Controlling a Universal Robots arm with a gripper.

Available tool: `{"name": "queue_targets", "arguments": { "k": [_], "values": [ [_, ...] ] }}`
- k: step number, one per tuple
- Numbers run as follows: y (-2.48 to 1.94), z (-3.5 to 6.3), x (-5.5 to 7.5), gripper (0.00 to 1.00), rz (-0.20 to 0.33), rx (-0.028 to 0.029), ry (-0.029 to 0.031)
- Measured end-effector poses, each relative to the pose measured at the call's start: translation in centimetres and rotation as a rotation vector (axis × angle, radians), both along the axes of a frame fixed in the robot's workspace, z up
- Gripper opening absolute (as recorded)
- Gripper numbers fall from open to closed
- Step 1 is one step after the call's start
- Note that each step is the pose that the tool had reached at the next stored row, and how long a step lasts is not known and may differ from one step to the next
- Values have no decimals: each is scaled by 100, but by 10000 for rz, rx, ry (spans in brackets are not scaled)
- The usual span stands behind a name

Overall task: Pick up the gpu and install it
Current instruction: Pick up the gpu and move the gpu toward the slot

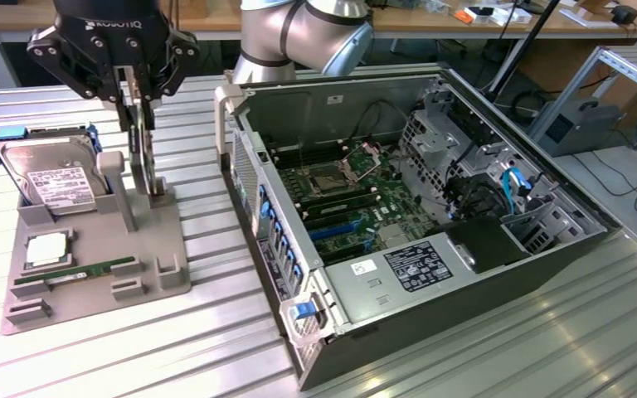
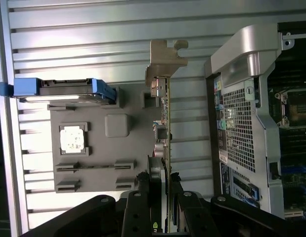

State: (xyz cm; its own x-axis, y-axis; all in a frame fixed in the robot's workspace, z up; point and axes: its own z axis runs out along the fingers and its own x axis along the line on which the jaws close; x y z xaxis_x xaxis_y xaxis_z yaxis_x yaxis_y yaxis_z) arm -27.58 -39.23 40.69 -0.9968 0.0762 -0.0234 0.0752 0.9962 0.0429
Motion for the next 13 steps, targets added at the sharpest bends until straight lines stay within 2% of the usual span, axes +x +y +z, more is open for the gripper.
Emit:
{"name": "queue_targets", "arguments": {
  "k": [13],
  "values": [
    [0, 91, 0, 27, 0, 0, 1]
  ]
}}
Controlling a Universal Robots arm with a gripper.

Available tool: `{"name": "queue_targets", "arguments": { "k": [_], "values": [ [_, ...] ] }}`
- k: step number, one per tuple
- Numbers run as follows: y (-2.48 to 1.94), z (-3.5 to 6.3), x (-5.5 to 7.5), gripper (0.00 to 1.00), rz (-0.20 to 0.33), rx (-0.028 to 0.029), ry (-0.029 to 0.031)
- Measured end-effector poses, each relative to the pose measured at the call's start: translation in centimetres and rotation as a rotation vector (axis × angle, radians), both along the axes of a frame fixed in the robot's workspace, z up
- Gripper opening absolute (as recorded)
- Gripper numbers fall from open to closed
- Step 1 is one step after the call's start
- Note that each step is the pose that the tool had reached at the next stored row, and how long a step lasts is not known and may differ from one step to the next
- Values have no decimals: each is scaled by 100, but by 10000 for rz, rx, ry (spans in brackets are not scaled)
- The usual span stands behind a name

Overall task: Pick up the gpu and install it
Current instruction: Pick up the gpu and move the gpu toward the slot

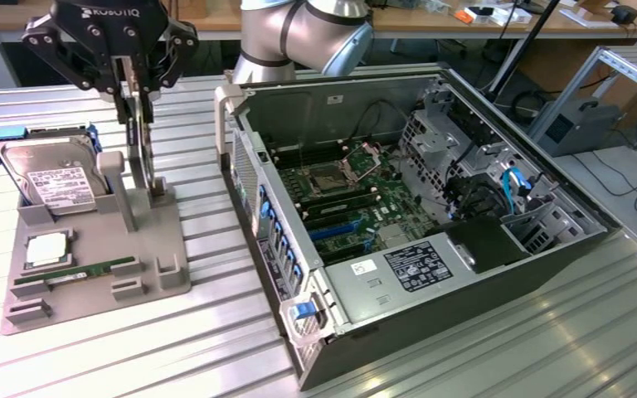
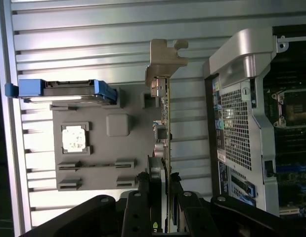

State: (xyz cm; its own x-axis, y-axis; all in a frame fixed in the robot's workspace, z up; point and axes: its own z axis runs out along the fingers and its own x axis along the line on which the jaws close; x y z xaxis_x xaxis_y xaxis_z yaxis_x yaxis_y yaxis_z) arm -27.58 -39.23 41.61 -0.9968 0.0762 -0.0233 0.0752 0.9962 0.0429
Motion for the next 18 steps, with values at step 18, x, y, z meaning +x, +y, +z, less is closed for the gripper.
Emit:
{"name": "queue_targets", "arguments": {
  "k": [18],
  "values": [
    [0, 118, 0, 27, 0, 0, 0]
  ]
}}
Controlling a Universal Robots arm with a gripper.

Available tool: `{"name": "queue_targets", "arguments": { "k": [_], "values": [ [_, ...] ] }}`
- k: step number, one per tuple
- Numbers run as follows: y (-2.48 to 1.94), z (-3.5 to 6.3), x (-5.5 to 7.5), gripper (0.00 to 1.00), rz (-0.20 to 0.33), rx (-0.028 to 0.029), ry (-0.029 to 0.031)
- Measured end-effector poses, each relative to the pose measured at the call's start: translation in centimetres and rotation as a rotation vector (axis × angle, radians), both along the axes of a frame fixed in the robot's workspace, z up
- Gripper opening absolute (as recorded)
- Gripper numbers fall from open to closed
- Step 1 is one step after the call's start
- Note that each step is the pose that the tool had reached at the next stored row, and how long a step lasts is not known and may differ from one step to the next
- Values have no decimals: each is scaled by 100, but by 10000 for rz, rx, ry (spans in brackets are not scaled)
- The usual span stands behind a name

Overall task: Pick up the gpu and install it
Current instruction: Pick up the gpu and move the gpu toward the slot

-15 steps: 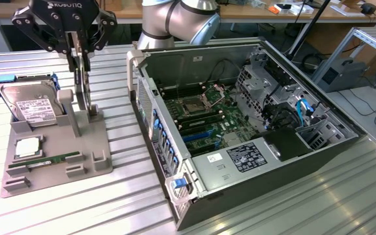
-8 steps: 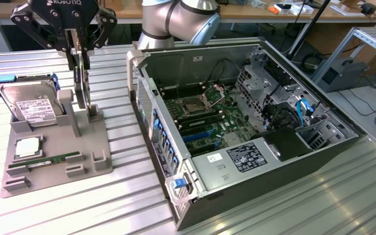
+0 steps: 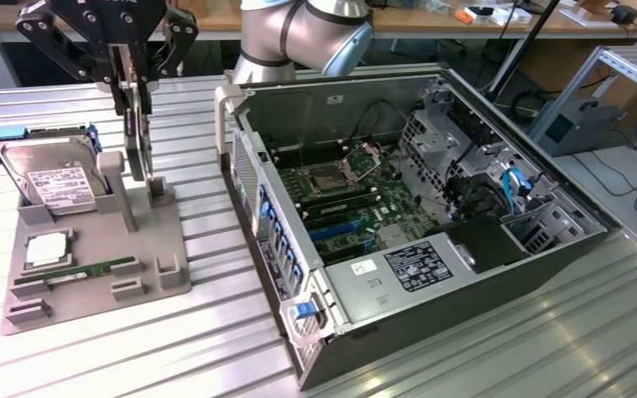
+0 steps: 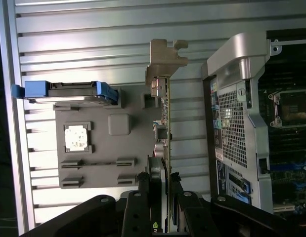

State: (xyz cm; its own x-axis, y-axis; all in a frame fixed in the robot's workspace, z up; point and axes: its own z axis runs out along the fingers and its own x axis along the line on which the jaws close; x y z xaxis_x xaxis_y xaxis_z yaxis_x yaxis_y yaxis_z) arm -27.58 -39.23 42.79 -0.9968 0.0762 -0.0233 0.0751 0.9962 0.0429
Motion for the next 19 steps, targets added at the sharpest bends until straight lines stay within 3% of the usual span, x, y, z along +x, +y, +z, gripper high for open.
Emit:
{"name": "queue_targets", "arguments": {
  "k": [10, 19],
  "values": [
    [0, 58, 0, 27, 0, 1, -1],
    [0, 181, 0, 27, 0, 0, 0]
  ]
}}
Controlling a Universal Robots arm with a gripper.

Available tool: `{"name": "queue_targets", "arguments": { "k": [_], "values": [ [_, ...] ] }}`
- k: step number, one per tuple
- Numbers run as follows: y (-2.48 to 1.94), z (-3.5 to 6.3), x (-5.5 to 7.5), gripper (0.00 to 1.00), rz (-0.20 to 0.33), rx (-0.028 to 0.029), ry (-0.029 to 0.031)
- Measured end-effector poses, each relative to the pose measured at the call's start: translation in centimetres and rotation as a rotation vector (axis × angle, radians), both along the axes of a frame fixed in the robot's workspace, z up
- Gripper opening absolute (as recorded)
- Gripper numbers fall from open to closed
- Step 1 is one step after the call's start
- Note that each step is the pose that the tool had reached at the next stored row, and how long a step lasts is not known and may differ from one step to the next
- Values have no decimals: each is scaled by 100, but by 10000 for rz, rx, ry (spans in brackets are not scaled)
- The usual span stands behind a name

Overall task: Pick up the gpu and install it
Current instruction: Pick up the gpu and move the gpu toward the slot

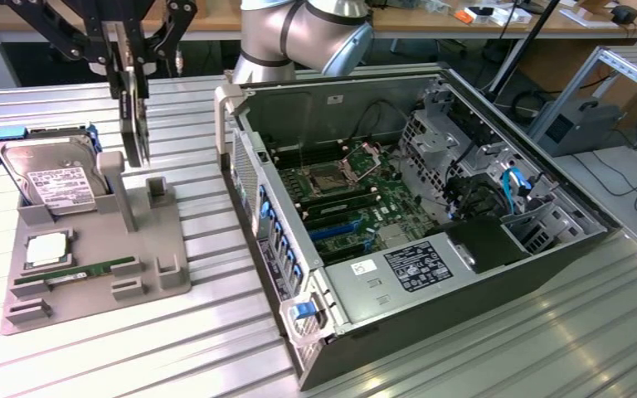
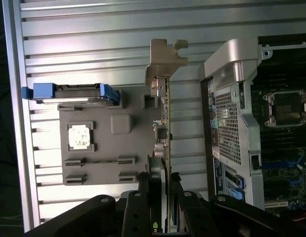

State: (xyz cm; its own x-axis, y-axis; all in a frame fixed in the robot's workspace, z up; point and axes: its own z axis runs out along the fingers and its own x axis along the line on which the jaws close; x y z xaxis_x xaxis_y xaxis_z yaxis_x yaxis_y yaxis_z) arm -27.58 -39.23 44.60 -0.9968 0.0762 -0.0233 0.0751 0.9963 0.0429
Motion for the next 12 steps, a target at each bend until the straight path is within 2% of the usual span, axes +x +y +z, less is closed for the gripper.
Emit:
{"name": "queue_targets", "arguments": {
  "k": [6, 12],
  "values": [
    [0, 9, 2, 27, 1, -1, 1],
    [0, 9, 77, 27, 0, 1, 0]
  ]
}}
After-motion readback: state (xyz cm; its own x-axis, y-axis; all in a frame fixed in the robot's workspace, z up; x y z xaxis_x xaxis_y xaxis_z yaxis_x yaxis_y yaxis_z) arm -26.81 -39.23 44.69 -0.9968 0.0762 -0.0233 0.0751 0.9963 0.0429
